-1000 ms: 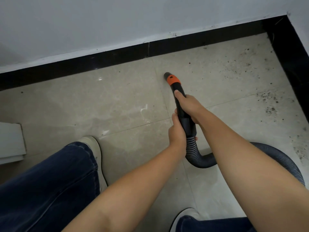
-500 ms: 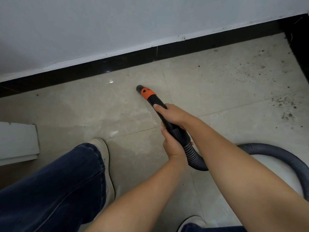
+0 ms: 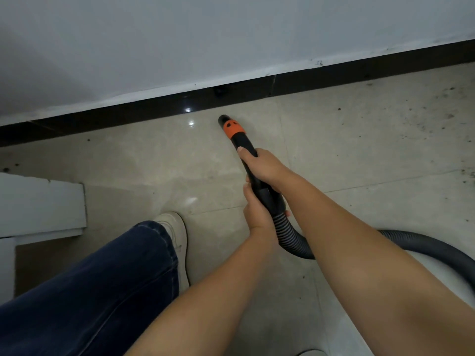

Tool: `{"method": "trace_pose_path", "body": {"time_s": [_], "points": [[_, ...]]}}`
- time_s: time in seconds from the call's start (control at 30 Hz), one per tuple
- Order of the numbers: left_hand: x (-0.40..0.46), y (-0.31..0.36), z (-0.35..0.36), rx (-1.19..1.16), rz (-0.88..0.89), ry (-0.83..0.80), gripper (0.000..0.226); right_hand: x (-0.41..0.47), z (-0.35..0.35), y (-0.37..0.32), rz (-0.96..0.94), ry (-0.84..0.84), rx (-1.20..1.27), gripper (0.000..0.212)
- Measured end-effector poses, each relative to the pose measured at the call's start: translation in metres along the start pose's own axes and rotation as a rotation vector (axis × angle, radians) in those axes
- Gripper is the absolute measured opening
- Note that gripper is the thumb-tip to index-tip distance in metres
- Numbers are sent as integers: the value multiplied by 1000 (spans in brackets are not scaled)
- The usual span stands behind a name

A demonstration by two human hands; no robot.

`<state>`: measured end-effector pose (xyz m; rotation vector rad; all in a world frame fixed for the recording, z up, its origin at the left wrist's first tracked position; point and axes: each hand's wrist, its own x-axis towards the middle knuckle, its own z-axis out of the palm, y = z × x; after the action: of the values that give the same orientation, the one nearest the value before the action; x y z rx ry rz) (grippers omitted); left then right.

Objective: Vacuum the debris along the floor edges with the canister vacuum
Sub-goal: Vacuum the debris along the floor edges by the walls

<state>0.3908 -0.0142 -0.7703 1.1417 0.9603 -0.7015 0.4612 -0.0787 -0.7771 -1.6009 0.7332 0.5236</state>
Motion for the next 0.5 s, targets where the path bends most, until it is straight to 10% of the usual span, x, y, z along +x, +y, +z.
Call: {"method": "trace_pose_path", "body": {"time_s": [0.5], "points": [[-30, -65, 49, 528, -89, -267, 60, -63, -100, 75, 198, 496, 307, 41]]}}
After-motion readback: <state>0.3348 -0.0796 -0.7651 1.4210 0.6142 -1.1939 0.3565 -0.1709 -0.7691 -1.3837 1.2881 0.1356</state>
